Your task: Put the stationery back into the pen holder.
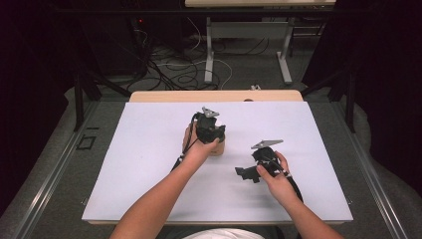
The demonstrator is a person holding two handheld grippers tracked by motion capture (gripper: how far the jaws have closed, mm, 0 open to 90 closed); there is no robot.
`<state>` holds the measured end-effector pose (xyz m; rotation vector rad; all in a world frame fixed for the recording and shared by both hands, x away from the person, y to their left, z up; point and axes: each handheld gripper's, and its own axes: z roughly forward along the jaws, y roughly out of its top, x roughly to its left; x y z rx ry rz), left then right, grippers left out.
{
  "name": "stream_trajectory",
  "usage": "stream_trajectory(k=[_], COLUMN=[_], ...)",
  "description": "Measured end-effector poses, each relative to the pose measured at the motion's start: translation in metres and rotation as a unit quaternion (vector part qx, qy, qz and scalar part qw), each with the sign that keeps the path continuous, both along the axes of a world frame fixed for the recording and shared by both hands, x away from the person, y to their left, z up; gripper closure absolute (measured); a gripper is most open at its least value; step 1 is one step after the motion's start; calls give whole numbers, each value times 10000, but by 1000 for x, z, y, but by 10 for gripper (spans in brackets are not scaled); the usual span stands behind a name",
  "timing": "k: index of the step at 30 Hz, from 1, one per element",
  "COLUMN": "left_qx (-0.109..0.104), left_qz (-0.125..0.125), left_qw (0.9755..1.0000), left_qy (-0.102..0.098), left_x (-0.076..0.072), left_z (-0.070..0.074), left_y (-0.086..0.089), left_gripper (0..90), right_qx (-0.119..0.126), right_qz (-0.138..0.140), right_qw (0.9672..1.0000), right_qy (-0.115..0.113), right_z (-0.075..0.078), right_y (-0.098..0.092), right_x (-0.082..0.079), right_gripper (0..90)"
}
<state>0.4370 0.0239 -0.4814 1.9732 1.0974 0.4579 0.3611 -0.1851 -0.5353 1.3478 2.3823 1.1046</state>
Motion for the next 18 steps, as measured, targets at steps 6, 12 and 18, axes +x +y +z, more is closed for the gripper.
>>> stream_trajectory(k=[6,12,18], left_qx=[98,59,-74], left_qz=[-52,-12,-6], left_qw=[9999,9999,10000], left_qy=[59,114,48], left_x=[0,0,-2], left_z=[-3,-3,-1], left_y=[-1,0,1], left_gripper=[644,643,620], right_qx=[-4,5,0], right_qz=[-10,-12,-2], right_qw=[10000,10000,10000], right_qy=[24,38,39], right_z=[0,-1,-1], right_y=[1,1,2], right_x=[0,0,0], right_gripper=[0,0,0])
